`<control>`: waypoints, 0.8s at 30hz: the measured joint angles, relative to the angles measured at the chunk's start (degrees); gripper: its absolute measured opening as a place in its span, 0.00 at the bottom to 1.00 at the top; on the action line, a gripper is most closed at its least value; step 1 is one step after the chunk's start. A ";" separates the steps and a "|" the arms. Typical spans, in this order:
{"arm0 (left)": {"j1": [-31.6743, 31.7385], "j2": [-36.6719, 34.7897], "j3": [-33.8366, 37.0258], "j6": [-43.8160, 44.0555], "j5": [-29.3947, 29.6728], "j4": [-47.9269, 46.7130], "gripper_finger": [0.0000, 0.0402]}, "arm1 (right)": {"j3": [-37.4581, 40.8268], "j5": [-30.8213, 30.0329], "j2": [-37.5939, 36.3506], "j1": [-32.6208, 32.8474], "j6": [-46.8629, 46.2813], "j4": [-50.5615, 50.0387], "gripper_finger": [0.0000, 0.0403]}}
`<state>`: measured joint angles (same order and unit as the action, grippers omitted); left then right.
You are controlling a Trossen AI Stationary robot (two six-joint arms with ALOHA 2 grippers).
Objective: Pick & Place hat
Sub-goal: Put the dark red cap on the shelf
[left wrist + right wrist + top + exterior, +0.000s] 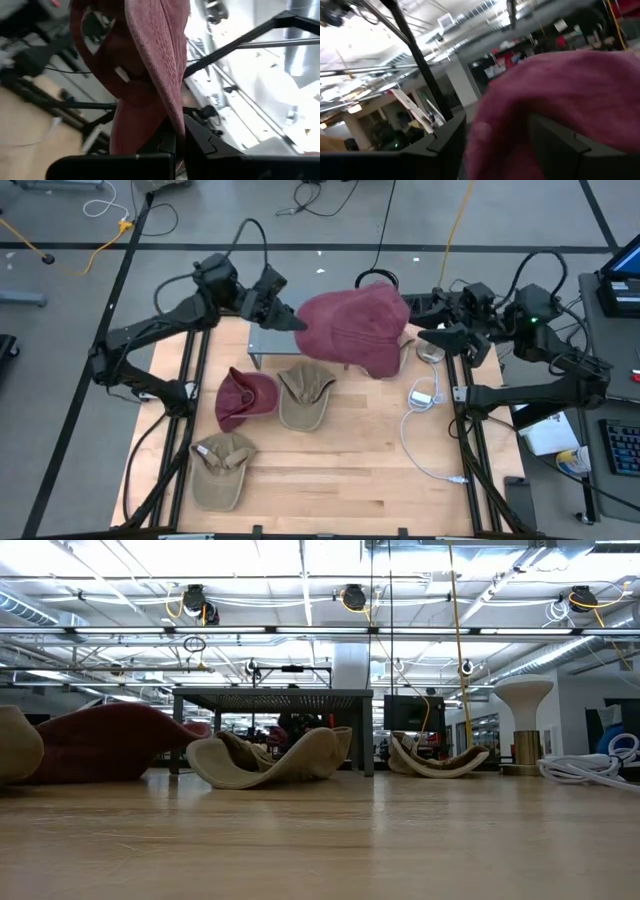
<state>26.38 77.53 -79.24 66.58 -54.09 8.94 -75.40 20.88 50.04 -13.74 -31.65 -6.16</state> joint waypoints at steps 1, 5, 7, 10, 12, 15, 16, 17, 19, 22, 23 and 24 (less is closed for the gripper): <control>0.82 -0.57 -0.02 -1.69 -0.36 -2.86 0.02 | 0.00 -0.78 -0.02 0.35 0.12 -1.00 0.50; 4.37 -2.59 0.02 -6.79 -2.46 -13.50 0.02 | 0.00 -3.36 0.46 1.86 1.08 -2.26 0.50; 6.43 -3.56 0.02 -8.62 -3.48 -18.09 0.02 | 0.00 -4.54 1.00 2.34 1.30 -2.27 0.50; 9.55 -4.58 0.02 -11.25 -5.69 -23.43 0.02 | 0.00 -4.82 2.03 2.61 2.35 -2.31 0.50; 11.55 -4.95 0.02 -12.76 -7.36 -26.20 0.02 | 0.00 -6.01 2.68 2.61 2.40 -2.31 0.50; 15.05 -5.27 0.02 -14.68 -10.77 -29.80 0.02 | 0.00 -6.16 3.78 2.61 2.62 -2.27 0.50; 16.14 -5.31 0.02 -15.59 -11.90 -31.25 0.02 | 0.00 -6.17 4.16 2.61 2.83 -2.27 0.50; 17.34 -5.32 0.00 -16.72 -13.02 -32.94 0.02 | 0.00 -6.16 4.53 2.61 2.99 -2.28 0.50; 19.86 -5.26 0.00 -19.25 -15.13 -36.92 0.02 | 0.01 -6.13 5.23 2.61 3.02 -2.29 0.50; 23.44 -5.28 0.00 -24.59 -16.98 -43.84 0.02 | 0.00 -6.10 6.01 2.61 3.02 -2.25 0.50; 24.71 -5.28 0.00 -26.64 -17.98 -46.31 0.02 | 0.00 -6.11 6.26 2.61 3.02 -2.25 0.50; 25.95 -5.26 0.00 -28.76 -18.97 -48.62 0.02 | 0.00 -6.13 6.53 2.61 3.26 -2.27 0.50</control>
<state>52.33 72.27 -79.24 37.83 -73.06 -39.68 -75.40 14.75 56.57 -11.14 -28.38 -8.43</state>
